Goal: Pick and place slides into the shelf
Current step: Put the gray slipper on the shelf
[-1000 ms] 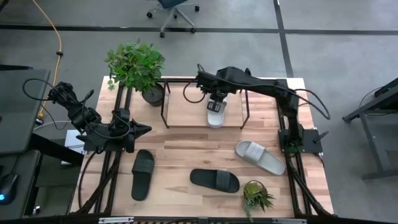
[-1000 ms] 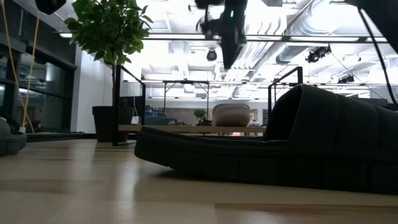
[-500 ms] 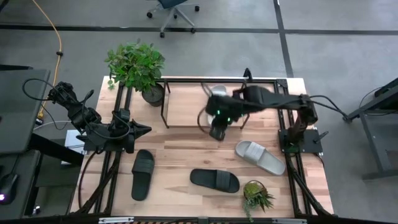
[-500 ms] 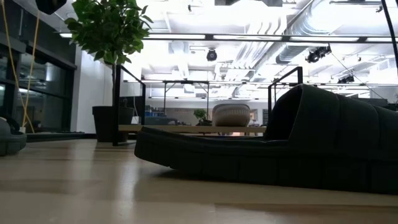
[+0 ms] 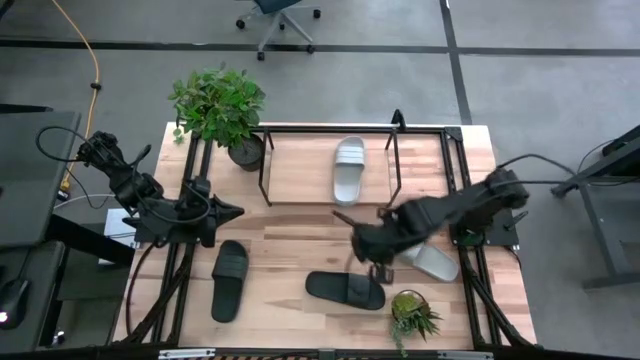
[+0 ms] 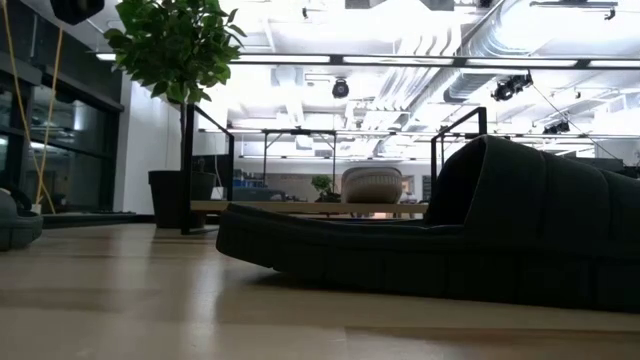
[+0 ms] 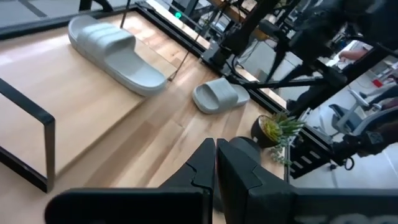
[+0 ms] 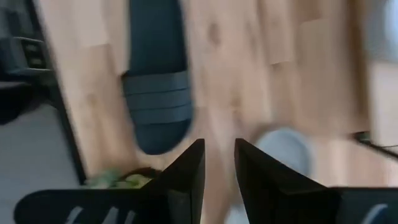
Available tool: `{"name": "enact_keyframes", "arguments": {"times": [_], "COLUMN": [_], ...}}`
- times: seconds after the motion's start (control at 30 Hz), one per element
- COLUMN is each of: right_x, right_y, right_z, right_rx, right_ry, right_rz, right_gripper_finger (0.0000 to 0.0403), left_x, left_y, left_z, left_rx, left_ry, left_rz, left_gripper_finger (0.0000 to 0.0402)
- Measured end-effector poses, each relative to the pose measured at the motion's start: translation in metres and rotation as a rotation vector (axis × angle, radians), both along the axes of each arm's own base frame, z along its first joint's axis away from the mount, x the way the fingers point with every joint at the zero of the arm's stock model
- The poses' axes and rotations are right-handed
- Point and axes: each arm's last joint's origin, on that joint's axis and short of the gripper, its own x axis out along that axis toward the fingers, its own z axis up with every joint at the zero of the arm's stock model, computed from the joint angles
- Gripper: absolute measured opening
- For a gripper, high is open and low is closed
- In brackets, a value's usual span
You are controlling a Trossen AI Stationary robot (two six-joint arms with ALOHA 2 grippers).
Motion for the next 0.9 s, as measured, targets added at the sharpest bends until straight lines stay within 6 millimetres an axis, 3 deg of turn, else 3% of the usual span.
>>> {"name": "enact_keyframes", "arguments": {"times": [0.13,0.43,0.7,0.9], "right_x": [-0.032,-0.099,-0.129,-0.144], "right_y": [0.014,0.021,0.035,0.040], "right_z": [-0.007,-0.023,-0.046,-0.067], "right_rx": [0.063,0.241,0.314,0.266], "right_ry": [-0.089,-0.366,-0.437,-0.476], "right_rz": [-0.120,-0.654,-0.981,-1.148], "right_gripper_finger": [0.0078,0.0078,0.0078,0.0078], "left_x": [0.003,0.018,0.030,0.033], "left_y": [-0.003,-0.015,-0.024,-0.025], "left_z": [-0.002,-0.013,-0.024,-0.027], "left_rx": [-0.036,-0.062,-0.052,-0.036], "left_ry": [0.017,0.100,0.172,0.183], "left_rz": [-0.022,-0.060,-0.076,-0.067], "left_gripper_finger": [0.0005,0.0005,0.0005,0.0005]}}
